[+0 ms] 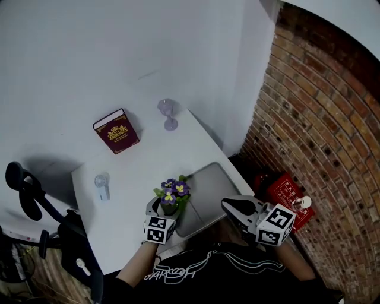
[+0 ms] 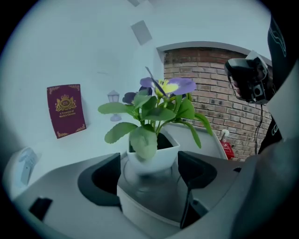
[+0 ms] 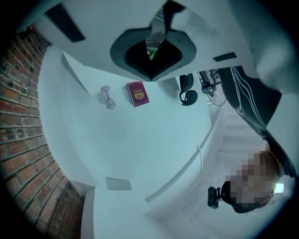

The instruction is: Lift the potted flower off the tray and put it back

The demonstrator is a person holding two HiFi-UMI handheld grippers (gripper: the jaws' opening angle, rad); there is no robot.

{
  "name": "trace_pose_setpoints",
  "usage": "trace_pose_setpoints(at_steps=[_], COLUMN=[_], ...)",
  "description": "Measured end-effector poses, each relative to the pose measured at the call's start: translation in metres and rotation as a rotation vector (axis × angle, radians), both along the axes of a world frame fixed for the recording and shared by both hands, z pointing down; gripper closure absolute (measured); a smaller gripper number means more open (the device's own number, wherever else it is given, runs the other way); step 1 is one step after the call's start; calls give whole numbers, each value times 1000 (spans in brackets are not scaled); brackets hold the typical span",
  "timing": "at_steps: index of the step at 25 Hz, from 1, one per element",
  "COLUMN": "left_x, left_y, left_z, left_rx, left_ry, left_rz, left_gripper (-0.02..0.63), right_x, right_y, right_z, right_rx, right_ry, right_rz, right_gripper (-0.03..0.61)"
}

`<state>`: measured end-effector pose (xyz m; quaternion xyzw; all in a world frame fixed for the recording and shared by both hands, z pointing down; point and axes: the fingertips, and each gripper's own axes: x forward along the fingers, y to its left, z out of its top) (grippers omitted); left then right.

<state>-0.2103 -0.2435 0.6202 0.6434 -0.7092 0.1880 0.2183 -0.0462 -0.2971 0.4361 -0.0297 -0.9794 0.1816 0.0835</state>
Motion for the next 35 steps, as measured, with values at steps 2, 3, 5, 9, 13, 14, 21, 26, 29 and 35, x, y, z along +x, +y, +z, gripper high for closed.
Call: trace_pose_setpoints(at_steps=[2,3,5,9,13,14,21,26,29,35], left_x=[-1,-1,-2,-1,-1,-1,-1,0,-1,1], left_y=[-2,-3,-4,-5,-4,-5,-4,-3,1,21], left_z=[0,0,-1,-1,-1,-1,-11,-20,-28,-60], left_rx=[7,9,11,13,16,19,53,82,104,176], left_ry=[4,-1,-11,-6,-4,-3,10,22,33,85], left_rz=[-14,-21,-25,-28,-37,-42,-76,-76,-80,-98], left_gripper=[236,236,238,268,272,273,276,276,278,278], right_x=[-1,-2,-3,-5,-9,-10,-16,-23,-26,-31], right_y=[-5,-7,-10,-16,-17,-16,-11,-5,3,28], right_z=[1,2,5,10,16,17,23,25,29,25], right_rx=[5,8,14,20,19,19,20,19,15,7], right_ry=[2,4,9,15,21,22,48,59,70,65], right_rz=[-22,-33,-53,-87,-122,-131,-188,-202,-210,-211], right_gripper=[577,577,577,577,577,577,577,577,577,577])
